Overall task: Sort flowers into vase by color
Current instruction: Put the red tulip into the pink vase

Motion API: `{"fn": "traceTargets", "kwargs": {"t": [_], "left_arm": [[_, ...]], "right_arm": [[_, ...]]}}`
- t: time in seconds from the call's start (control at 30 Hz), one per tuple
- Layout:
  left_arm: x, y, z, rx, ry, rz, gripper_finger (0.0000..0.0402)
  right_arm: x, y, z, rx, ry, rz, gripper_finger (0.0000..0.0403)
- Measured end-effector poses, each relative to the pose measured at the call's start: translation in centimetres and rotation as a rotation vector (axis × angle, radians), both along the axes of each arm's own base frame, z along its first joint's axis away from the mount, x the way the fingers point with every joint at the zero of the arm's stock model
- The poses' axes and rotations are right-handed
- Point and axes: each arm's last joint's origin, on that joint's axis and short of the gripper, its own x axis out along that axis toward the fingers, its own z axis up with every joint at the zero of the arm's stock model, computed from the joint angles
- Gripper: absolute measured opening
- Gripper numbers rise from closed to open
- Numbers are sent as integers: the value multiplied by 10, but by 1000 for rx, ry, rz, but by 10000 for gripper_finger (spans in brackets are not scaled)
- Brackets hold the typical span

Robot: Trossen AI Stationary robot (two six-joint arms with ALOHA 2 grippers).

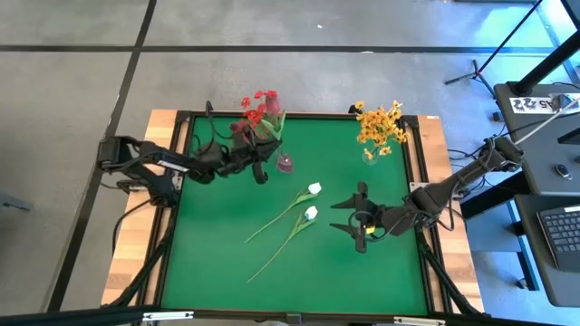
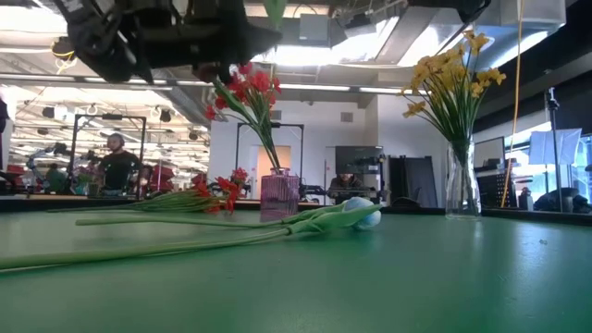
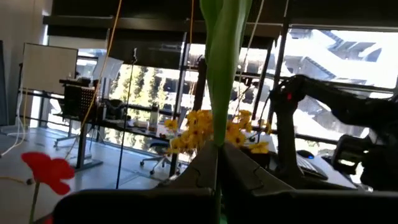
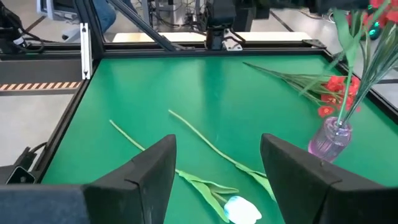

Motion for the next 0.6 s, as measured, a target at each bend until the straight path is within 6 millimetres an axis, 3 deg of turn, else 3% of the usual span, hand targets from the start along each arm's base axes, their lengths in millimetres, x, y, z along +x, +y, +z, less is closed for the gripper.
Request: {"fn": "traceTargets", "kwargs": {"t": [0.4,0.6], "left_arm": [[45,31,-7,27,29,-11,0],[52,44,-17,43,68,24,0]], "right_arm": [[-1,0,-2,39,15,-9,232],[2,2,-7,38,44,1,232]]}}
